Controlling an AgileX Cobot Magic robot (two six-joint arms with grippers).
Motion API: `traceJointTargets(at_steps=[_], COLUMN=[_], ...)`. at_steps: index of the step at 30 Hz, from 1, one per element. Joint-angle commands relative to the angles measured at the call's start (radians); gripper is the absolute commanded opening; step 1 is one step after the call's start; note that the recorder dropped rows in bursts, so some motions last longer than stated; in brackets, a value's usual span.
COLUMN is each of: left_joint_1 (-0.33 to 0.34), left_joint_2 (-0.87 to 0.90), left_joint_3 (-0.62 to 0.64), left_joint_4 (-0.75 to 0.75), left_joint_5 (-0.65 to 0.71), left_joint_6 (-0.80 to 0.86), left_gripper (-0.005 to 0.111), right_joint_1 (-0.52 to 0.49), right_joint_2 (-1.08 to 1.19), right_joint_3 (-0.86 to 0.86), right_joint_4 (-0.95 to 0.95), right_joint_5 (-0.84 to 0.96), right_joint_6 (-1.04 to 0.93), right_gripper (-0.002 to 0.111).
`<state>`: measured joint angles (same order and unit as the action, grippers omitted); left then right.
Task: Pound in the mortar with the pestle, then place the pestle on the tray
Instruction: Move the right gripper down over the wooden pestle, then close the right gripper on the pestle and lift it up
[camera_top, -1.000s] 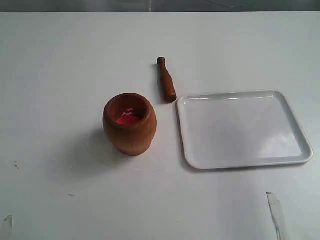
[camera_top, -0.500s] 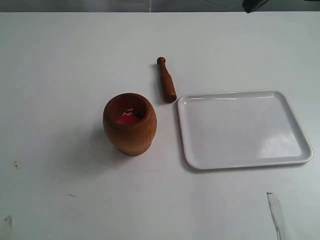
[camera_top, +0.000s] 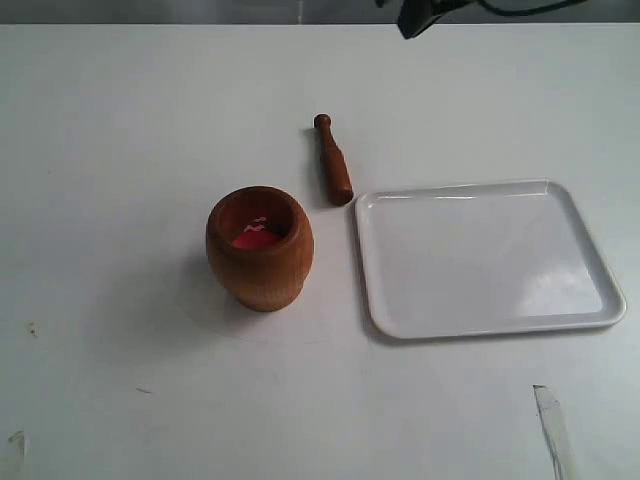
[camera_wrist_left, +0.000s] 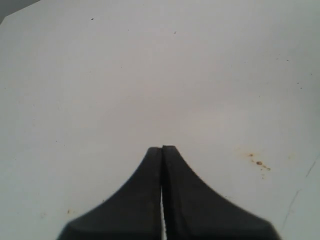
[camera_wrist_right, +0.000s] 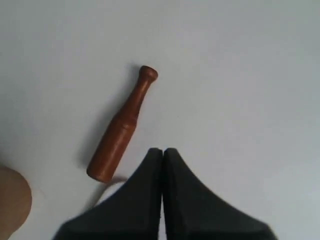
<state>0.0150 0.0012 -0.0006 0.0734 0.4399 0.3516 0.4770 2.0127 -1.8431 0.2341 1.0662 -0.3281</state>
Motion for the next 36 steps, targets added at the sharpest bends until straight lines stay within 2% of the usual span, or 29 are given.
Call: traceJointTargets(at_steps=[1, 5, 8, 11, 22, 29, 36], left_joint_1=[-0.008, -0.008, -0.008, -0.008, -0.008, -0.008, -0.008], left_joint_2=[-0.001, -0.001, -0.001, -0.001, -0.001, -0.001, -0.001], left_joint_3=[0.001, 0.001, 0.001, 0.001, 0.001, 0.001, 0.001], left_joint_4=[-0.007, -0.007, -0.007, -0.007, -0.007, -0.007, -0.007], left_joint_5=[-0.003, -0.003, -0.003, -0.003, -0.003, -0.003, -0.003], left_joint_6=[-0.008, -0.008, -0.008, -0.008, -0.008, -0.008, -0.008], left_gripper=[0.000, 0.000, 0.000, 0.000, 0.000, 0.000, 0.000], right_joint_1=[0.044, 0.052, 0.052, 0.062, 0.118, 0.151, 0.151], right_joint_2=[0.057, 0.132, 0.192, 0.230, 0.340, 0.376, 0.389], right_joint_3=[-0.012, -0.086, -0.149, -0.158, -0.160, -0.160, -0.160], right_joint_4=[0.000, 0.015, 0.019, 0.011, 0.011, -0.189, -0.156], right_joint_5=[-0.081, -0.010, 0.070, 0.055, -0.081, -0.194, -0.234], right_joint_6=[-0.071, -0.068, -0.058, -0.040, -0.022, 0.120, 0.127], right_gripper=[0.001, 0.018, 0.039, 0.057, 0.057, 0.057, 0.057])
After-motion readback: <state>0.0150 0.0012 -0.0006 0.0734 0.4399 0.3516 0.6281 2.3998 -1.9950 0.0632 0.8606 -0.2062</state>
